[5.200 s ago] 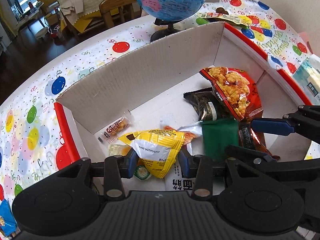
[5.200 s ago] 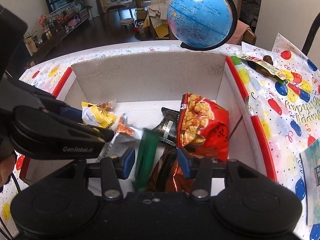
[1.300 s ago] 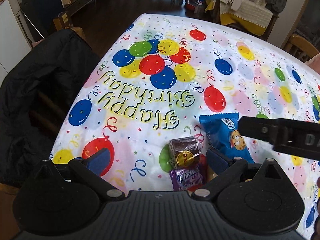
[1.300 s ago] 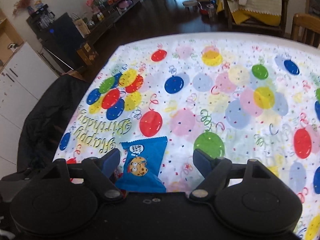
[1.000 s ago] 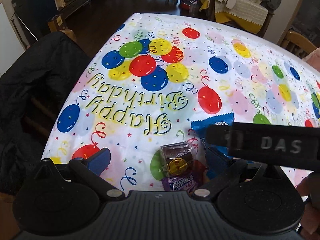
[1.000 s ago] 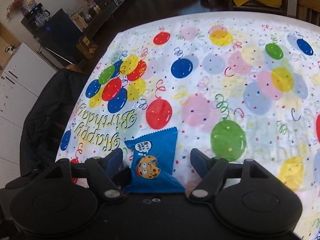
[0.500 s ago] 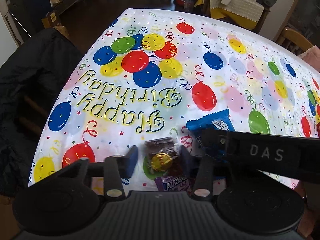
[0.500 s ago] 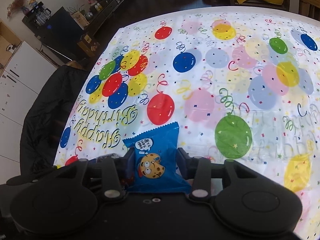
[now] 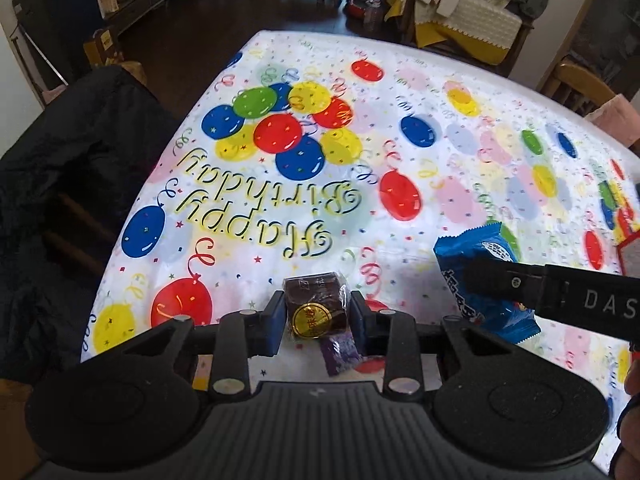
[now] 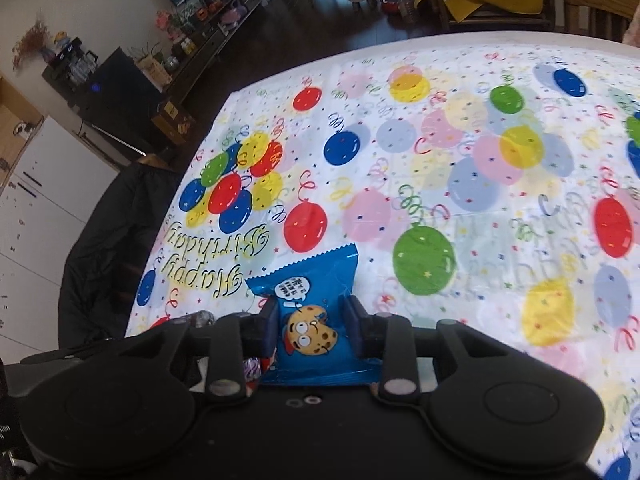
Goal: Organize snacks
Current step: 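Carry the cookie bag and chocolate with both grippers over the red box, then open both grippers to drop the cookie bag and chocolate into the box, then move both grippers back over the purple candy and sausage stick, then grasp the purple candy with the left gripper while the right grasps the sausage stick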
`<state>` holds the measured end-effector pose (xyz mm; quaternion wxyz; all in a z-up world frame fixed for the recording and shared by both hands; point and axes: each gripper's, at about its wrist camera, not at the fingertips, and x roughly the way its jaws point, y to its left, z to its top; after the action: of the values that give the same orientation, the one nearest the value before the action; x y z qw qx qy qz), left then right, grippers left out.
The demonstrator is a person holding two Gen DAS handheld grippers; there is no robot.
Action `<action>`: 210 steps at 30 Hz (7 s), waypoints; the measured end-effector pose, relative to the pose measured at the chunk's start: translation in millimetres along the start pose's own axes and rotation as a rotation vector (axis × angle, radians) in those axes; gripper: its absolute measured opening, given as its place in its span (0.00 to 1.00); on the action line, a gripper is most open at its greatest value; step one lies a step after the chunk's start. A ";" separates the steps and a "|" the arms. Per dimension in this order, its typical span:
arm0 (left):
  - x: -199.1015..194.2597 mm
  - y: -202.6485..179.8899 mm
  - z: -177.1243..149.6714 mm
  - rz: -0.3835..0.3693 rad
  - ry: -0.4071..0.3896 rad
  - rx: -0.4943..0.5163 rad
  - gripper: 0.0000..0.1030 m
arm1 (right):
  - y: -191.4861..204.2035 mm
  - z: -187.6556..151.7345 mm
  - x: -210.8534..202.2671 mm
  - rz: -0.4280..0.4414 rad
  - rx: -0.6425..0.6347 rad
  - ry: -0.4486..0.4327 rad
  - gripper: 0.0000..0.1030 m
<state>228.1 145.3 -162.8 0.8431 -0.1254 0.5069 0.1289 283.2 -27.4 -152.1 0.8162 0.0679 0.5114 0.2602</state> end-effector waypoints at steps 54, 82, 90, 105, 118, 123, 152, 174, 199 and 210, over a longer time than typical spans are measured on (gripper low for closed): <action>-189.5 -241.5 -78.5 -0.330 -0.167 0.438 0.32 | -131.8 -94.8 -293.9 -0.249 0.148 -0.351 0.30; -94.7 -419.7 -64.2 -0.230 -0.055 0.563 0.32 | -294.0 -39.6 -275.9 -0.432 0.024 -0.233 0.30; -59.0 -440.8 -62.2 -0.202 -0.019 0.600 0.32 | -308.8 -14.9 -244.8 -0.390 -0.009 -0.210 0.30; -23.0 -452.6 -67.3 -0.177 0.049 0.652 0.32 | -323.9 -18.0 -214.3 -0.369 -0.020 -0.141 0.34; -47.1 -437.1 -63.9 -0.213 -0.008 0.601 0.49 | -317.3 -28.0 -236.3 -0.342 0.010 -0.183 0.40; -64.6 -427.1 -65.0 -0.232 -0.036 0.584 0.50 | -308.6 -33.7 -251.9 -0.330 0.013 -0.213 0.49; -171.4 -292.5 -71.1 -0.346 -0.202 0.444 0.72 | -188.5 -78.1 -324.0 -0.267 -0.028 -0.459 0.98; -202.5 -121.9 -85.0 -0.277 -0.281 0.297 1.00 | -59.4 -114.6 -275.7 -0.173 -0.123 -0.450 1.00; -129.4 -4.9 -60.7 -0.071 -0.178 0.114 1.00 | 23.4 -109.5 -155.7 -0.180 -0.302 -0.287 0.94; -47.2 4.0 -51.4 -0.026 -0.049 0.131 0.99 | 42.8 -103.8 -53.4 -0.089 -0.424 -0.089 0.71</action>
<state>163.0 127.2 -144.6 0.8632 -0.0734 0.4918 0.0877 159.4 -33.3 -141.9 0.8446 -0.1165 0.4112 0.3224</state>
